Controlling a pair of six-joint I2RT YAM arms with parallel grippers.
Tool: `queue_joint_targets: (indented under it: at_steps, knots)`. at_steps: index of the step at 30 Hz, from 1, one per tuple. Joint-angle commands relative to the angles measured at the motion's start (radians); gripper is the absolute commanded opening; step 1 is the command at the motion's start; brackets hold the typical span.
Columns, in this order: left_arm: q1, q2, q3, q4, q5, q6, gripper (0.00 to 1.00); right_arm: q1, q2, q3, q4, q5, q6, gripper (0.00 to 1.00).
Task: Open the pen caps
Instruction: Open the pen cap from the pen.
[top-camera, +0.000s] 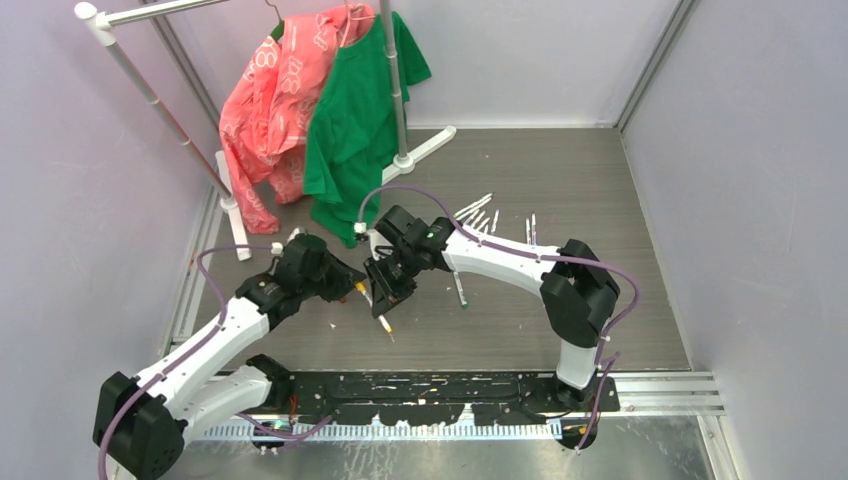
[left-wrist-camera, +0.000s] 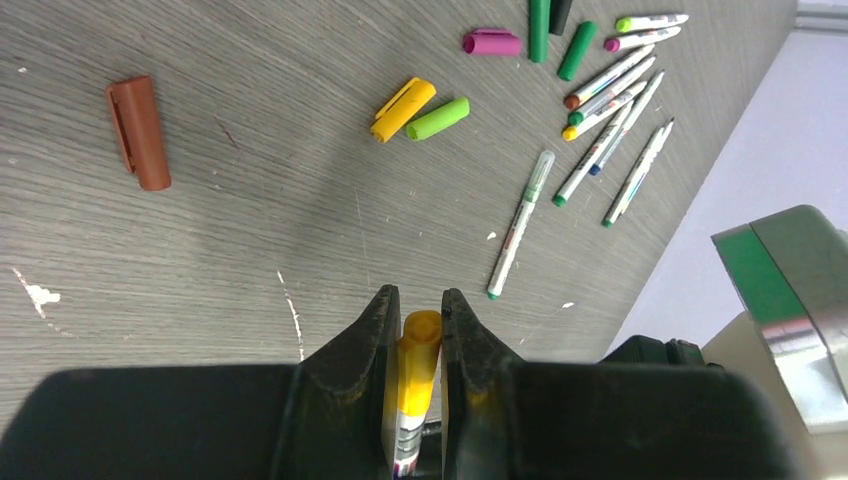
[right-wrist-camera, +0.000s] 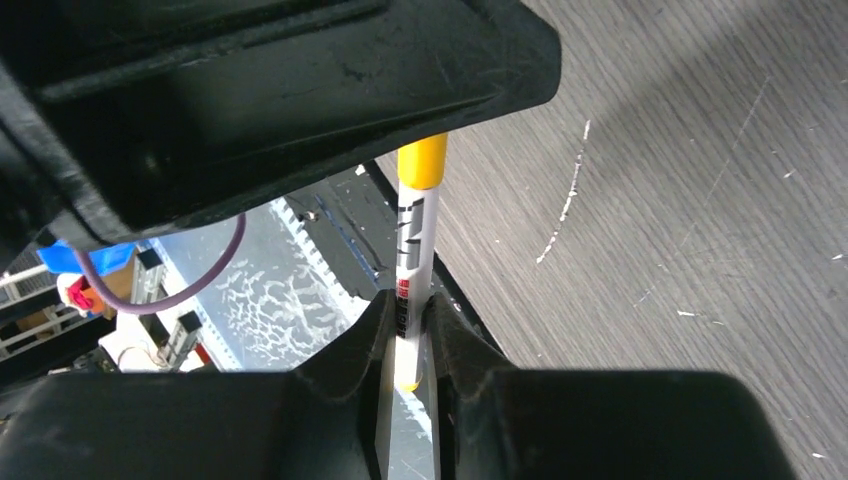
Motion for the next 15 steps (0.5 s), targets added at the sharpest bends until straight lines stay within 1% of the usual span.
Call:
queue_joint_targets:
  at_steps: [1,3,6,9,13,15]
  knots:
    - [-0.003,0.044,0.096,0.058,0.018,-0.007,0.00,0.008,-0.061,-0.031,0.029,0.070,-0.023,0.01]
    - [-0.003,0.076,0.120,0.036,0.015,0.000,0.00,0.010,-0.070,-0.036,-0.029,0.187,-0.056,0.01]
    - [-0.003,0.131,0.165,-0.007,0.000,0.004,0.00,0.010,-0.093,-0.067,-0.070,0.356,-0.081,0.01]
    - [-0.004,0.184,0.194,-0.016,-0.001,-0.016,0.00,0.011,-0.123,-0.116,-0.060,0.492,-0.081,0.01]
    - [-0.003,0.252,0.209,0.003,0.012,-0.055,0.00,0.025,-0.178,-0.197,-0.016,0.685,-0.071,0.01]
    - [-0.004,0.277,0.212,0.023,0.017,-0.065,0.00,0.036,-0.200,-0.237,0.002,0.758,-0.074,0.01]
